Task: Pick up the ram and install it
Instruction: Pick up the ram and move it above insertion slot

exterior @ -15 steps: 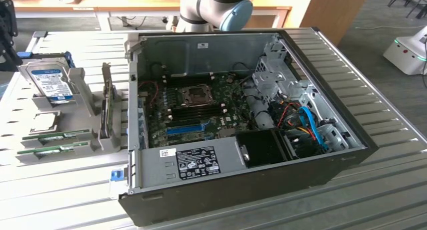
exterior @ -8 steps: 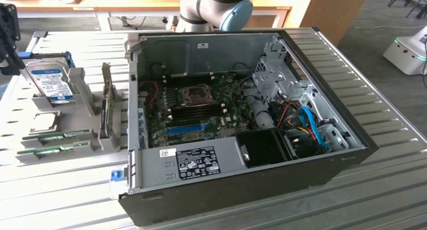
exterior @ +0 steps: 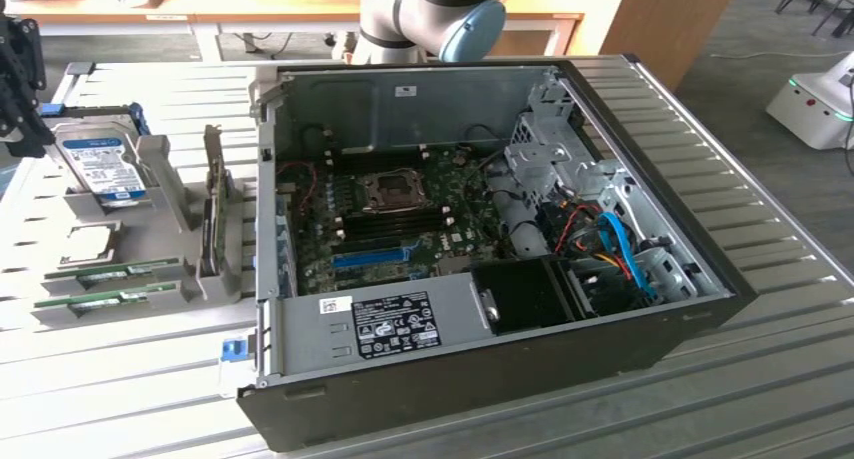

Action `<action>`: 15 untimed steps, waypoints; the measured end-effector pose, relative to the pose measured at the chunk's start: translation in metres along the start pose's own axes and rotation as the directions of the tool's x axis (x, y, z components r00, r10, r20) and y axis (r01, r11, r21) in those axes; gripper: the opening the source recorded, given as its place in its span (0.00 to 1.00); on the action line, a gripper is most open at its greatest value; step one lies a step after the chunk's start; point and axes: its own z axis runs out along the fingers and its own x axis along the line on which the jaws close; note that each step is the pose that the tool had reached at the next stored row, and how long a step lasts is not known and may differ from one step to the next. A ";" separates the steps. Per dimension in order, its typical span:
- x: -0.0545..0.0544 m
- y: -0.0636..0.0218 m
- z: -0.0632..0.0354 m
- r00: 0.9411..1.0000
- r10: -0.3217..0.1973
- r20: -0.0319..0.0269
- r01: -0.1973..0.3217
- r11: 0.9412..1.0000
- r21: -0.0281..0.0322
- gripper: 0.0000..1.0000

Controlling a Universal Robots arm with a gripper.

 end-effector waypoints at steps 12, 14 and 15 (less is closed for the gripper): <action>0.000 -0.0004 0.0084 1.000 0.000 0.000 0.000 1.000 0.000 0.24; 0.000 -0.0004 0.0096 1.000 0.000 0.000 0.000 1.000 0.000 0.24; 0.000 -0.0004 0.0103 1.000 0.000 0.000 0.000 1.000 0.000 0.24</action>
